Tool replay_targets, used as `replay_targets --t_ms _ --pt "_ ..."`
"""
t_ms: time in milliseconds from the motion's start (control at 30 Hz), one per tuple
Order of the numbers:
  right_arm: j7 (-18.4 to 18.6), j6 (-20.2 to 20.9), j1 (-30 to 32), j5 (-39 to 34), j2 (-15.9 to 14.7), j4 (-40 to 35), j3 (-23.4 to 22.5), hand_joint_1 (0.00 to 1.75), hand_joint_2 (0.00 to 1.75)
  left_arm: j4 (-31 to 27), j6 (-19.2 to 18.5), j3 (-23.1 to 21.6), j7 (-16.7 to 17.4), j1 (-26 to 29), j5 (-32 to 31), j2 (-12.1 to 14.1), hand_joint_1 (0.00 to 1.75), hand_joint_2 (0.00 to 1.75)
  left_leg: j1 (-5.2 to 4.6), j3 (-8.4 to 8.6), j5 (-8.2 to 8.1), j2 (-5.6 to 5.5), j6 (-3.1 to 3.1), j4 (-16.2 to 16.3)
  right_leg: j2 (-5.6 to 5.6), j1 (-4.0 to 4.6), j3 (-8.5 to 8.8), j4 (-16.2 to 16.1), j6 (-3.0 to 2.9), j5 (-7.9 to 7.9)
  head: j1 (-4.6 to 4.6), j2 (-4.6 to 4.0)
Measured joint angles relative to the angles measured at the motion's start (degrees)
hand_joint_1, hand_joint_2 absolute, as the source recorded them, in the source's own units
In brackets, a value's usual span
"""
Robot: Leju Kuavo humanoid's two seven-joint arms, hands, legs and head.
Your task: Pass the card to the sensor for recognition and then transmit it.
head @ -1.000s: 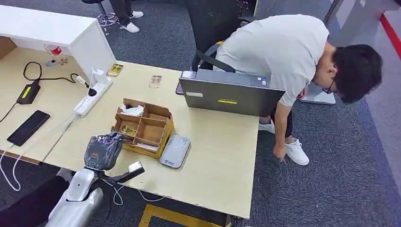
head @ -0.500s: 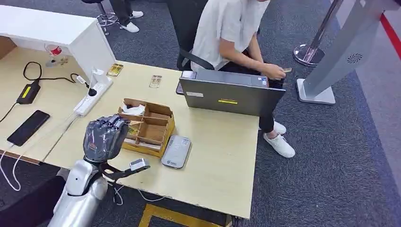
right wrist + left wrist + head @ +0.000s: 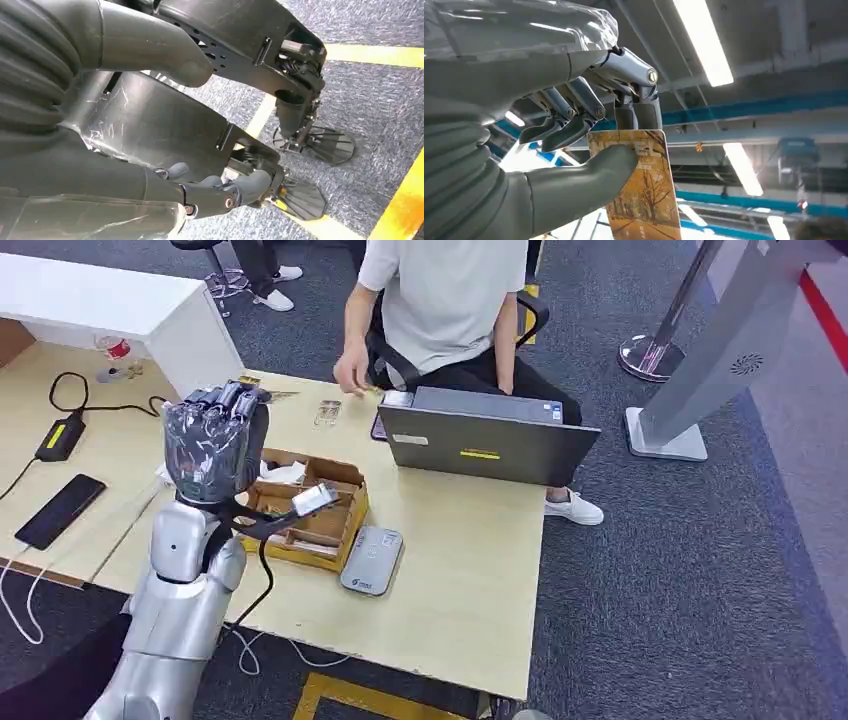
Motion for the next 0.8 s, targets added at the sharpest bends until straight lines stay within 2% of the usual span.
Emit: replay_targets --t_ms 67,200,533,567,800 --pt "0.13 0.28 -0.48 0.55 0.24 0.00 0.28 0.00 1.75 5.03 -0.02 -1.07 3.76 -3.78 -2.70 -0.09 1.75 1.75 0.00 0.00 0.03 0.01 0.00 0.00 0.00 0.00 0.00 0.01 0.06 0.06 0.18 0.00" --pt "1.44 0.85 -1.08 0.75 0.70 0.02 1.09 0.00 1.75 14.24 -0.02 -4.65 9.00 -9.89 -3.18 -0.79 1.75 1.75 0.00 -0.01 0.04 0.02 0.00 0.00 0.04 0.00 0.00 0.02 0.07 0.11 0.11 0.00" --pt "3.26 0.81 -1.56 0.15 1.38 0.13 1.14 0.00 1.75 23.36 0.00 -9.32 11.45 -15.60 -3.07 -3.48 1.75 1.75 -0.03 -0.03 0.01 0.14 0.01 0.00 0.16 0.00 -0.04 0.02 0.06 0.11 0.13 0.00" --pt "3.43 0.74 -1.59 0.11 1.40 0.20 1.14 0.00 1.75 23.84 0.02 -9.58 11.47 -15.85 -3.05 -3.63 0.00 1.75 -0.03 -0.03 0.01 0.14 0.00 0.00 0.16 0.01 -0.04 0.02 0.05 0.12 0.11 0.00" --pt "3.61 0.31 -1.63 -0.22 1.53 0.20 1.14 0.00 1.75 27.99 0.02 -9.84 11.84 -17.38 -2.59 -3.85 0.00 1.75 -0.02 -0.02 0.02 0.15 -0.01 -0.01 0.16 0.02 -0.04 0.08 0.04 0.12 0.11 0.00"
